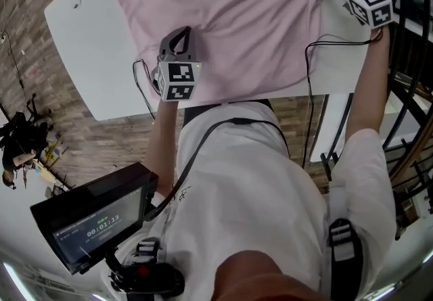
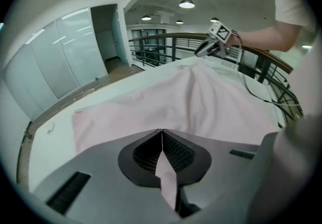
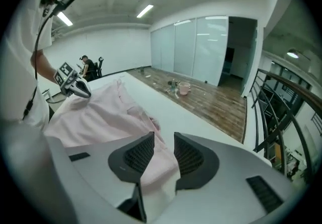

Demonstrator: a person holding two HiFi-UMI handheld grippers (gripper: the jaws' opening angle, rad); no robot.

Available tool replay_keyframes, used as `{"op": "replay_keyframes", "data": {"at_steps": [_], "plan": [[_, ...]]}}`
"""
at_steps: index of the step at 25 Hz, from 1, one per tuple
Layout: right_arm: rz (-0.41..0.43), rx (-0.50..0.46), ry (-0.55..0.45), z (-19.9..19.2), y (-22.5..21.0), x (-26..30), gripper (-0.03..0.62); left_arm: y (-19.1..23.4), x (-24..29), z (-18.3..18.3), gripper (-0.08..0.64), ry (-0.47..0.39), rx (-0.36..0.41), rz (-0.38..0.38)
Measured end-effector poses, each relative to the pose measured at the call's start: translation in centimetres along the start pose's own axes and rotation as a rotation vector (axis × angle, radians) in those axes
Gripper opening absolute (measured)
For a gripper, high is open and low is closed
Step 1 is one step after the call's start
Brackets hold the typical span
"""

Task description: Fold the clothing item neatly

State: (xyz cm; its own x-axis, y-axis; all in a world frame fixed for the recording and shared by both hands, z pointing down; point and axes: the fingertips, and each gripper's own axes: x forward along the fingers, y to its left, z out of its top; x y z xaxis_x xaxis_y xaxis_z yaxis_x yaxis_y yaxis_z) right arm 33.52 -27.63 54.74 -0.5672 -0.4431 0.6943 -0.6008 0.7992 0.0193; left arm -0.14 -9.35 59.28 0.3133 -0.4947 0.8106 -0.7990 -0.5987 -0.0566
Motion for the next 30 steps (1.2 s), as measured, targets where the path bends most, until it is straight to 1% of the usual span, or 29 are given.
{"op": "replay_keyframes", "data": {"at_steps": [1,2,3,4,5,7,9,10,11,14,15,16,18,20,21,23,25,27,29,30], "plan": [[-0.013,0.025,-0.034,0.3,0.8,-0.9,0.106,1.7,-0.3,-0.3,0.003,-0.004,-0.011,0.052],[-0.006,0.054,-0.054,0.2,2.0,-1.5,0.106,3.4,-0.4,-0.8,0.003,0.001,-0.018,0.094],[0.016,0.082,-0.053,-0.5,3.6,-1.7,0.103,5.0,-0.2,-1.4,0.003,0.014,-0.018,0.127],[0.041,0.104,-0.031,-1.6,5.2,-1.4,0.077,6.4,0.2,-1.9,0.003,0.025,-0.015,0.151],[0.057,0.119,0.002,-2.9,6.4,-0.7,0.003,7.8,0.7,-2.2,0.003,0.032,-0.009,0.169],[0.051,0.128,0.065,-5.5,7.5,1.3,0.003,10.1,1.9,-2.3,0.003,0.031,-0.005,0.181],[0.006,0.118,0.103,-7.1,6.7,2.7,0.003,11.3,3.0,-1.9,0.003,0.02,-0.029,0.166],[-0.021,0.125,0.103,-7.4,6.0,3.0,0.003,11.6,3.3,-1.7,0.003,0.018,-0.048,0.16],[-0.042,0.147,0.094,-7.3,5.2,3.3,0.003,12.0,3.6,-1.6,0.003,0.02,-0.067,0.165],[-0.084,0.232,0.054,-6.8,3.5,3.9,0.003,13.3,3.8,-2.0,0.003,0.006,-0.124,0.213],[-0.108,0.241,0.048,-6.8,3.4,3.9,0.003,13.4,3.8,-2.1,0.003,0.003,-0.13,0.22],[-0.137,0.231,0.044,-6.7,3.5,3.7,0.003,13.4,3.9,-2.2,0.003,0.007,-0.117,0.225],[-0.172,0.197,0.008,-5.9,4.3,2.8,0.003,12.9,3.9,-1.7,0.003,0.026,-0.052,0.233],[-0.142,0.215,-0.071,-4.4,6.0,1.7,0.003,11.7,3.9,-0.4,0.003,0.029,-0.006,0.214],[-0.119,0.232,-0.106,-3.8,7.1,1.2,0.003,10.8,4.1,0.2,0.003,0.028,0.005,0.191],[-0.097,0.247,-0.146,-3.3,9.6,0.2,0.003,8.7,4.2,1.0,0.003,0.022,0.017,0.133],[-0.103,0.255,-0.173,-2.7,12.4,-0.8,0.003,6.9,3.7,1.4,0.003,0.004,0.035,0.082],[-0.116,0.273,-0.202,-1.7,14.3,-1.6,0.003,5.8,3.0,2.1,0.003,-0.023,0.077,0.044],[-0.135,0.275,-0.199,-0.8,16.0,-2.4,0.003,4.9,1.8,2.3,0.003,-0.041,0.13,0.004],[-0.15,0.269,-0.187,-0.5,17.3,-3.1,0.003,4.4,0.7,1.8,0.003,-0.045,0.156,-0.018]]}}
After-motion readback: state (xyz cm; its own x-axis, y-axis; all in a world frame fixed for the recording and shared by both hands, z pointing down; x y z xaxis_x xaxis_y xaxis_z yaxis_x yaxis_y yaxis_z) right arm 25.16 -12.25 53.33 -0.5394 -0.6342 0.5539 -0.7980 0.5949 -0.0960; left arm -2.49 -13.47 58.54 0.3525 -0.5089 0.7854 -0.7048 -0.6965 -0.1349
